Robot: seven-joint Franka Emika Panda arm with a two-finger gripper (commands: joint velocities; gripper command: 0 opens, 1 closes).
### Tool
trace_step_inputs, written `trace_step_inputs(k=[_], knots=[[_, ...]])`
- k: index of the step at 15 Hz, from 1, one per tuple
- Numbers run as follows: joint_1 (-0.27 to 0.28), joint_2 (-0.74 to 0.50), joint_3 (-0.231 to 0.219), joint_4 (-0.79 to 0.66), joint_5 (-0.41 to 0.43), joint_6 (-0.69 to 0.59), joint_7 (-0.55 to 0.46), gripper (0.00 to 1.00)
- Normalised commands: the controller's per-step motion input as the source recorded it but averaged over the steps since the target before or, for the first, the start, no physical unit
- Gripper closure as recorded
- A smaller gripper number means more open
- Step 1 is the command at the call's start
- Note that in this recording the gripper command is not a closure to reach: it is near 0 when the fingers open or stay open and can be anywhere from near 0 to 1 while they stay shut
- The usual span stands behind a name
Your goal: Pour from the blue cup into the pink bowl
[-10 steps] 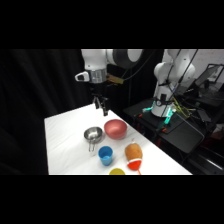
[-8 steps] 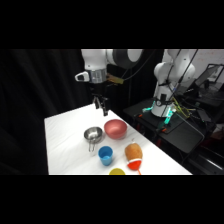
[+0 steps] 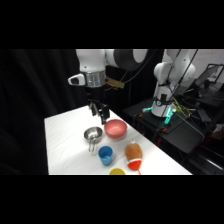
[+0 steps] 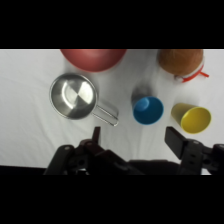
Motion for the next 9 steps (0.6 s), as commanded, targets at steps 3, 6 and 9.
trace_step_inputs(k=[3, 6, 9], knots=[[0.092, 0.22, 0.053, 0.30, 0.006, 0.23, 0.14, 0.00], [0.071, 0.13, 0.039, 0.05, 0.026, 0.30, 0.12, 0.00], [0.072, 0.07, 0.048, -0.16, 0.041, 0.34, 0.10, 0.00]])
